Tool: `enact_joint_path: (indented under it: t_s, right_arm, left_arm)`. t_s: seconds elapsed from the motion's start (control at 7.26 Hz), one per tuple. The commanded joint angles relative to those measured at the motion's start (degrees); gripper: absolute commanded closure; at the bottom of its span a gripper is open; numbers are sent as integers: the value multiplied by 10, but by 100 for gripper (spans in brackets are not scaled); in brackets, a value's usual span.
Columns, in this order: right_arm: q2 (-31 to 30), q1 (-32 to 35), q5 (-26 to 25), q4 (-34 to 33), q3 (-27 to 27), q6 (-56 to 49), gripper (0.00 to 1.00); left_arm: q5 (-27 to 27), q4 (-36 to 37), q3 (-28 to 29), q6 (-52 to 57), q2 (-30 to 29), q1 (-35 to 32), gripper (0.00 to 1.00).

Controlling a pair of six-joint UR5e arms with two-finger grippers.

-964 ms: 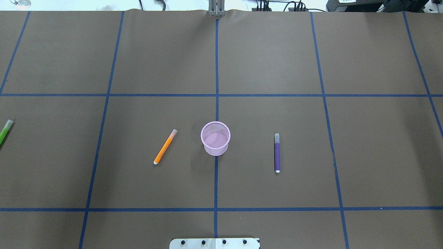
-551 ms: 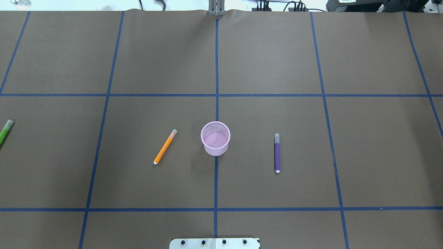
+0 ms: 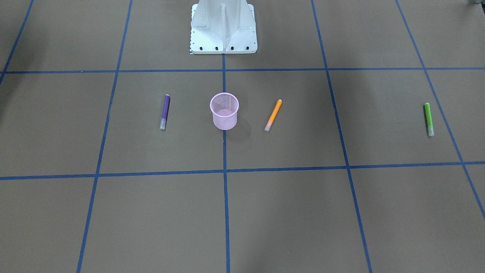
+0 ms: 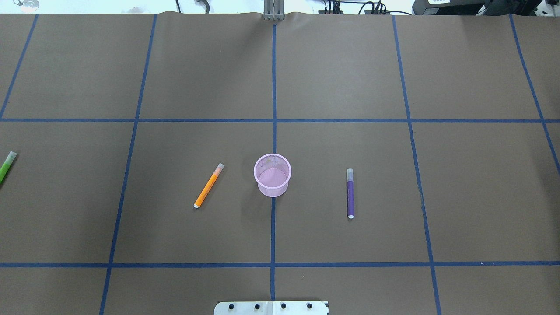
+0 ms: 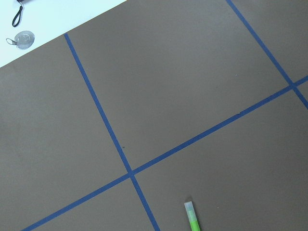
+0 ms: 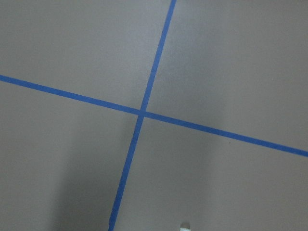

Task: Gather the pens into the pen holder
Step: 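Lower the right gripper onto the yellow highlighter and close on it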

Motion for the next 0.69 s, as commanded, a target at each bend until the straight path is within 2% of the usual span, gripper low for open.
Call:
enact_joint_path:
  t_s: [0.0, 0.28, 0.41, 0.55]
  right_arm:
    - [0, -27, -6, 51, -64, 16, 2]
    - [0, -78, -35, 132, -89, 130, 4]
    - [4, -93, -50, 148, -110, 132, 6]
    - [4, -93, -50, 150, -116, 133, 19]
  left_arm:
    - [-1, 0, -2, 0, 0, 0, 0]
    - [-1, 0, -3, 0, 0, 0, 0]
    - [-1, -1, -2, 0, 0, 0, 0]
    - [-1, -11, 0, 0, 1, 0, 0]
